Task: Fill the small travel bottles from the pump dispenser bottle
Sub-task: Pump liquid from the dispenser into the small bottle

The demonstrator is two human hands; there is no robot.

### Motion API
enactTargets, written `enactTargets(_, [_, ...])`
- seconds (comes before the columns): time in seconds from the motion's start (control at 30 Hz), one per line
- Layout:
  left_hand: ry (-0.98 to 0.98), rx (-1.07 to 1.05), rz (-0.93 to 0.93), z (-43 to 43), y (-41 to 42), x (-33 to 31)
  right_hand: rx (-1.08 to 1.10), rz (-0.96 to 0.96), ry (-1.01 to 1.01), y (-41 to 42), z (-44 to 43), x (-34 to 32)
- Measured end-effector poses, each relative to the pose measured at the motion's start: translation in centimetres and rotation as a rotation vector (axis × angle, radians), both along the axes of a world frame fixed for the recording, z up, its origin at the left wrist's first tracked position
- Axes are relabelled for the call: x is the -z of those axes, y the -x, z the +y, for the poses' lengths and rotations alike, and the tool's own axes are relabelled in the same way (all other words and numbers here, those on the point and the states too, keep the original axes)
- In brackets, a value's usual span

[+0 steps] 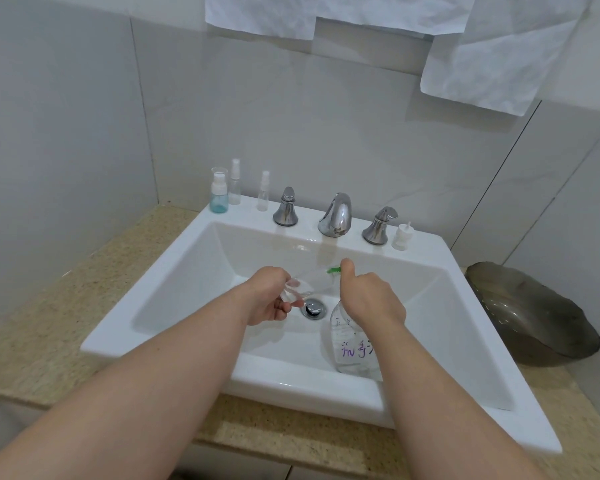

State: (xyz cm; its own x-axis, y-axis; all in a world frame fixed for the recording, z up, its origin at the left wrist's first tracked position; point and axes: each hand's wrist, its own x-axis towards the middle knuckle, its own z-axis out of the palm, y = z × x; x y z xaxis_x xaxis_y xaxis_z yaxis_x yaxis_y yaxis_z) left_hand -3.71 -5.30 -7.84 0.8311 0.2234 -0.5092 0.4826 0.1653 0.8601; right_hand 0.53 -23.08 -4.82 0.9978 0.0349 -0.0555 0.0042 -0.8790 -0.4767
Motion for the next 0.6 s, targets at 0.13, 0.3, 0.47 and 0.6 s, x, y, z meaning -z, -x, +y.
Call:
enactTargets(0.13, [-0.002,-0.004,0.002,0.04,-0.1,0.04,0.002,0.008,-0.026,-0.09,0.1,-0.1])
enactTargets(0.3, [-0.005,0.004,0.006,0.02,-0.08,0.01,0.003,0.01,-0.027,-0.2,0.24,-0.2])
enactTargets(0.47, [-0.009,0.015,0.01,-0.05,0.04,0.0,0.0,0.015,-0.034,-0.36,0.18,-0.13])
enactTargets(0.6, [-0.013,0.024,0.017,0.03,-0.04,0.21,-0.001,0.007,-0.032,-0.32,0.22,-0.2])
